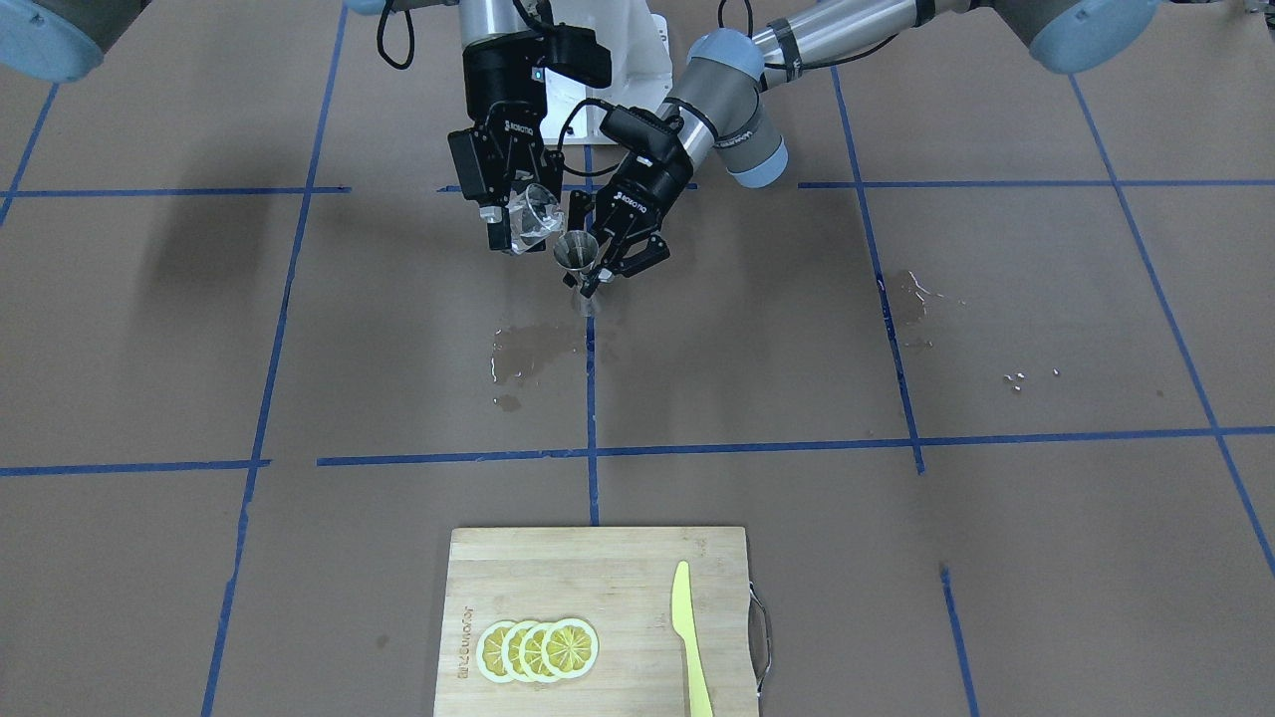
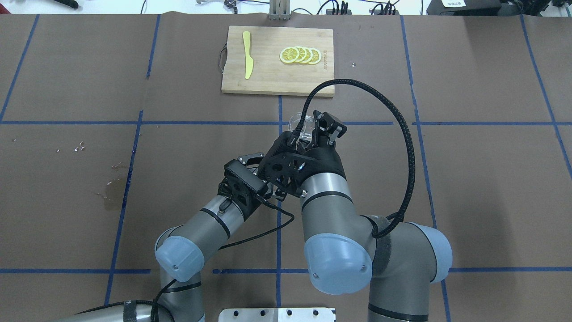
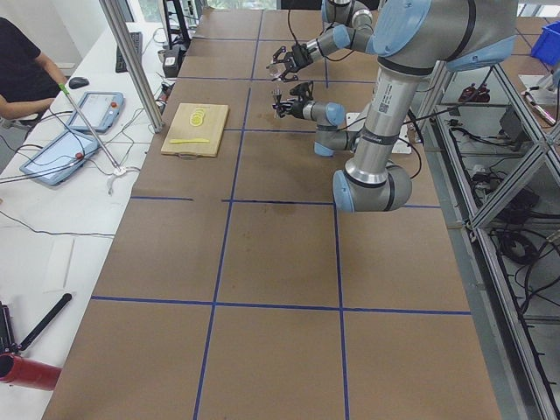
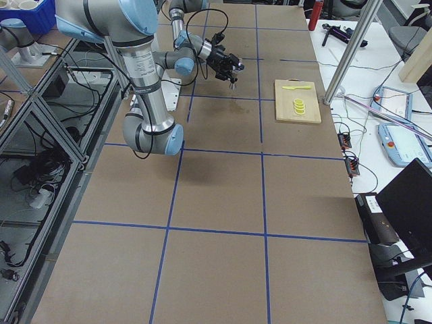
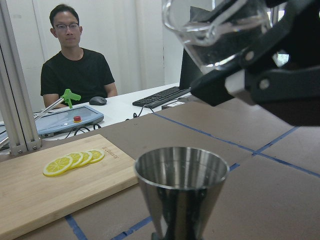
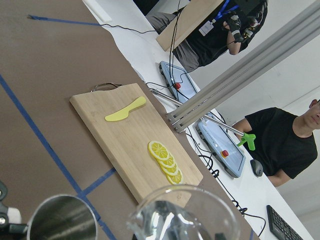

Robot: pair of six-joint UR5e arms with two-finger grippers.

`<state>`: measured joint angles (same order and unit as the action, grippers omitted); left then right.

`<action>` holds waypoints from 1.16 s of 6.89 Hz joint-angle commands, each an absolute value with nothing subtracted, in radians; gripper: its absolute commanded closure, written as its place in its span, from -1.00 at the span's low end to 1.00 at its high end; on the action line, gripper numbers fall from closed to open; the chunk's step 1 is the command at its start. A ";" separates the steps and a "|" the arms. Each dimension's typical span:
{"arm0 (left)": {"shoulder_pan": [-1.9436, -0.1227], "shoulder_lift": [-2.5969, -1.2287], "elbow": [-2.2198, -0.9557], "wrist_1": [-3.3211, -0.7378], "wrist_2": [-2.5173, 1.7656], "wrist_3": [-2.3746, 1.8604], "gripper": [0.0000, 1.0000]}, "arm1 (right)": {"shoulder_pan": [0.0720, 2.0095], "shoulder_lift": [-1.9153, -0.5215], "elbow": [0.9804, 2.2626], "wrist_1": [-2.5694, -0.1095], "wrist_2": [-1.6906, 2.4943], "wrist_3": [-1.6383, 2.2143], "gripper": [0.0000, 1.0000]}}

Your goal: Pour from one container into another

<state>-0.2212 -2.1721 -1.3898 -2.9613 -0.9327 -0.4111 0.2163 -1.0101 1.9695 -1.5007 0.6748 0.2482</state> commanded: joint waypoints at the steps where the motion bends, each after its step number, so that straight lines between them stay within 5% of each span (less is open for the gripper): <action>1: -0.221 -2.172 -1.390 -2.961 -0.933 -0.411 1.00 | 0.216 -0.996 1.970 -1.537 0.667 0.162 1.00; 8: -0.221 -2.172 -1.391 -2.961 -0.931 -0.411 1.00 | 0.216 -0.985 1.967 -1.549 0.617 -0.070 1.00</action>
<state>-0.2209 -2.1721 -1.3913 -2.9606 -0.9311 -0.4111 0.2163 -0.9849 1.9668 -1.5448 0.6219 -0.0389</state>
